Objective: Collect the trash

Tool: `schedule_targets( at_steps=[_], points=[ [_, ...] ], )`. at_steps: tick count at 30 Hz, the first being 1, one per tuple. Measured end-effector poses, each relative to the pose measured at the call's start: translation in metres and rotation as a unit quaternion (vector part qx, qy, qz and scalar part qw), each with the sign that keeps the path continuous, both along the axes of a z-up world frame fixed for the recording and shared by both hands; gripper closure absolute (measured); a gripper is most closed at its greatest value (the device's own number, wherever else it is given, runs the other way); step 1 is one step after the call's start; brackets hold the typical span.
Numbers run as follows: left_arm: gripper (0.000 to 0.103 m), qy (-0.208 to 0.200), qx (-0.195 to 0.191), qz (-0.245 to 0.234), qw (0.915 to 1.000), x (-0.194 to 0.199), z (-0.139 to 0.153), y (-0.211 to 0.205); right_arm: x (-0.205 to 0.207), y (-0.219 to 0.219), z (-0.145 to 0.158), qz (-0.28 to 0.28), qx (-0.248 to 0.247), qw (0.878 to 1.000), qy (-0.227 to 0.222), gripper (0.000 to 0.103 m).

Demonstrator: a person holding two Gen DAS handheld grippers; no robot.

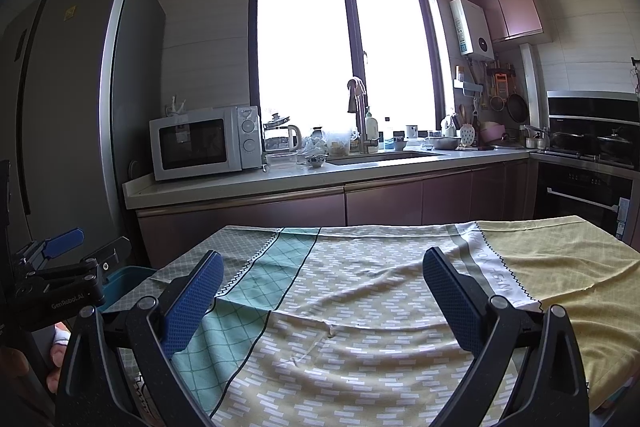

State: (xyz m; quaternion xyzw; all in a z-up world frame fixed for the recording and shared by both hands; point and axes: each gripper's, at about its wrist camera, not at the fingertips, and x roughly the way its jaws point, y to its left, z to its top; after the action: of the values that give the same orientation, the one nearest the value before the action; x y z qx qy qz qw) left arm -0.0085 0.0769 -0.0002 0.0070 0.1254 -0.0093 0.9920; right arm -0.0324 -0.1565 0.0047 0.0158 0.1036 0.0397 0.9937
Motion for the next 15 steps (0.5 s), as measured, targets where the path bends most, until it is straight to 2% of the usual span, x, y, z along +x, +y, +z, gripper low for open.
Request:
schedule_targets(
  at_steps=[15],
  points=[
    [0.006,0.007,-0.005,-0.001,1.0,0.0041,-0.0025,-0.0027,0.0018,0.0004,-0.0002,-0.001,0.001,1.0,0.001,0.007]
  ],
)
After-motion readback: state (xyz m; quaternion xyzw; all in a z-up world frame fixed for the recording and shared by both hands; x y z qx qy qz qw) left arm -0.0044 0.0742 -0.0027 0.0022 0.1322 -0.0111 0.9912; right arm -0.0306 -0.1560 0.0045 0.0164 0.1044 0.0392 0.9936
